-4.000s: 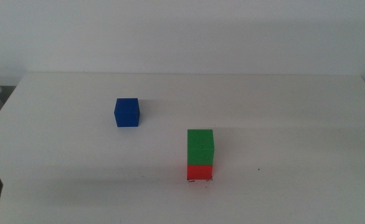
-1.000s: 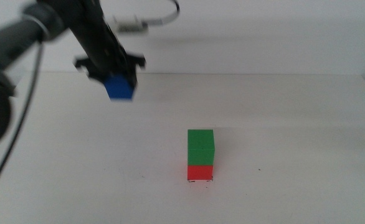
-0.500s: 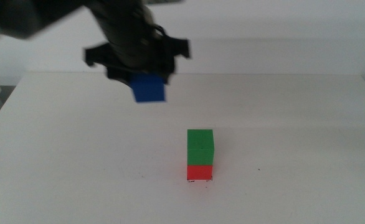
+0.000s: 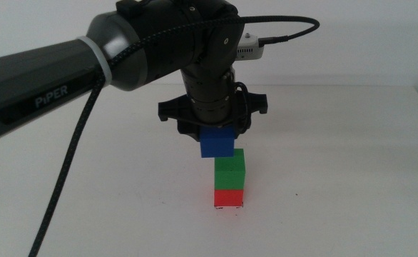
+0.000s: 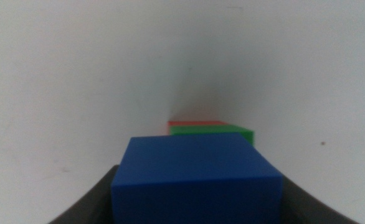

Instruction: Stack red cubes first, then green, then blue cubes in a specific spot.

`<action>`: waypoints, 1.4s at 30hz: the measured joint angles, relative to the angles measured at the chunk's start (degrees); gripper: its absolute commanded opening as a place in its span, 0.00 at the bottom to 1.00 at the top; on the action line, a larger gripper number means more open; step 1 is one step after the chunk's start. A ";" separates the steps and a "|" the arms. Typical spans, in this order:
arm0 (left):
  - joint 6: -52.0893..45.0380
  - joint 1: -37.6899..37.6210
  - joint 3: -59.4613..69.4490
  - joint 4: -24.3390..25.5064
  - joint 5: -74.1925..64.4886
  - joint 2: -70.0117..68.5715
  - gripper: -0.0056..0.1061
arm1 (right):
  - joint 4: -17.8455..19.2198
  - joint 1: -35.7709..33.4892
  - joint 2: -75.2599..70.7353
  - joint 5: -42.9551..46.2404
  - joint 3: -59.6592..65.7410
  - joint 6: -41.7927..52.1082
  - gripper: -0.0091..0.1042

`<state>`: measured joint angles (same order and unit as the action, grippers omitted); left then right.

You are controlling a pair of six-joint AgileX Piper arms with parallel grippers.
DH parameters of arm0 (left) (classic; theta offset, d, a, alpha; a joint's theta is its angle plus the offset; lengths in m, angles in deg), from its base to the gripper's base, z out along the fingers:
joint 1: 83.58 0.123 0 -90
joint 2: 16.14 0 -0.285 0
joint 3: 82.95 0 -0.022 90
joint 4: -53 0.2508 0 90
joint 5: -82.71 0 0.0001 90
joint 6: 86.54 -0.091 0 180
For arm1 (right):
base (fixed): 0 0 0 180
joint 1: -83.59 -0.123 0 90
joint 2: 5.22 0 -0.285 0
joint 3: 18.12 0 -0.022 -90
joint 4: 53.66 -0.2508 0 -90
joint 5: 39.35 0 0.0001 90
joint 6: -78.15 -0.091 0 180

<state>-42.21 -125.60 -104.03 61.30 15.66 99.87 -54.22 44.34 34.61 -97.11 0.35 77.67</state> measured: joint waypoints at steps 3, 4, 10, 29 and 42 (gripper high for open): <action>0.55 -0.13 0.00 -0.90 1.22 0.42 0.05 | 0.00 0.00 0.00 0.00 0.00 0.00 0.89; 0.77 -0.13 -0.22 -1.20 1.35 0.73 0.06 | 0.00 0.00 0.00 0.00 0.00 0.00 0.89; 1.29 -0.23 -1.47 -1.55 1.84 1.81 0.10 | 0.00 0.00 0.00 0.00 0.00 0.12 0.89; 1.49 -1.06 -1.58 -1.55 2.19 4.90 0.10 | 0.00 0.00 0.00 0.00 0.00 0.12 0.89; 0.64 -1.32 -1.58 -1.67 1.84 5.03 0.14 | 0.00 0.00 0.00 0.00 0.00 0.12 0.89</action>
<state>-41.57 -126.92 -105.62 59.63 17.50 104.90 -54.22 44.34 34.61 -97.11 0.35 77.79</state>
